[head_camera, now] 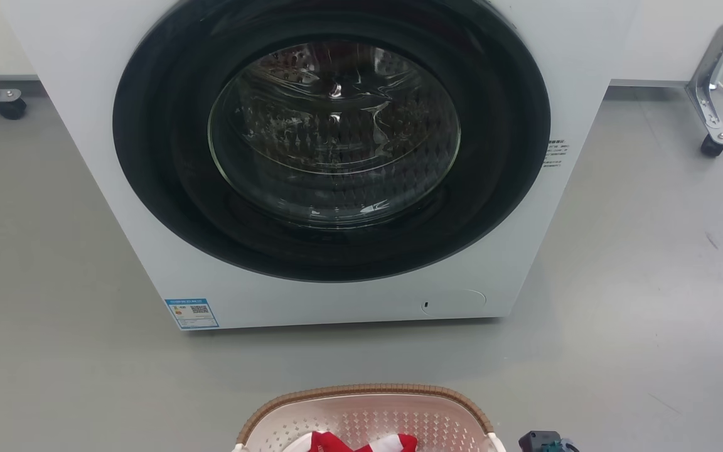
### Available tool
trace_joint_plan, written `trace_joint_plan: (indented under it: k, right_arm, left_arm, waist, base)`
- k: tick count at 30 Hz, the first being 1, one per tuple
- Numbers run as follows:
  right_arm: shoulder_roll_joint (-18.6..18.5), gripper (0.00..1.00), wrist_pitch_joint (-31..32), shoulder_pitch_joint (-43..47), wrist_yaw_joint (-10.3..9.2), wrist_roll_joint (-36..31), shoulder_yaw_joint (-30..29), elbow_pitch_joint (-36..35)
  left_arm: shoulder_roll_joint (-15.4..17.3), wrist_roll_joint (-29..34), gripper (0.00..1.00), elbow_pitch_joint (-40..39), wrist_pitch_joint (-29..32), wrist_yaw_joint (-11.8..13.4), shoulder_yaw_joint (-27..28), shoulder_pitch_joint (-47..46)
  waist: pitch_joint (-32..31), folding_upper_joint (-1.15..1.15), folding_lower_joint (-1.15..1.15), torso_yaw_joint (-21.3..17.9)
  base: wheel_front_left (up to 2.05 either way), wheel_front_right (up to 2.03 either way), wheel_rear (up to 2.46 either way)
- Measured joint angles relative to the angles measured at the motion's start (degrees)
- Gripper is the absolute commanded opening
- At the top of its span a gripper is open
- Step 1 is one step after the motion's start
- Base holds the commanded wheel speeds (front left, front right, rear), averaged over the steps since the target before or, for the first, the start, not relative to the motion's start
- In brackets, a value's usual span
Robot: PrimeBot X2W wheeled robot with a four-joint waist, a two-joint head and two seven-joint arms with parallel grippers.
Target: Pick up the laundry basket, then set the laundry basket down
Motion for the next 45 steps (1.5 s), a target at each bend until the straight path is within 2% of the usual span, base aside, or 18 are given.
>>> trace_joint_plan:
  k: [25,34,45]
  right_arm:
    - [-0.01,0.00,-1.25,-2.36,0.00,2.89,2.98,0.91]
    - [0.00,0.00,-2.65,-8.74,0.01,2.47,3.23,1.79]
    - [0.00,0.00,-5.71,-18.96,0.07,0.97,2.44,3.64]
  left_arm:
    - [0.05,-0.59,0.00,-0.18,-0.44,0.53,-0.90,-0.69]
    - [0.04,-1.27,0.00,-0.54,-2.03,0.96,0.83,-5.70]
    - [0.19,-1.66,0.00,-1.77,-4.59,1.52,3.00,-14.54]
  waist:
    - [2.58,0.00,0.01,-0.12]
    - [6.86,0.00,0.01,-0.16]
    - [14.98,0.00,0.01,0.03]
  base:
    - [0.00,0.00,0.00]
    - [0.00,0.00,0.00]
    - [0.00,0.00,0.00]
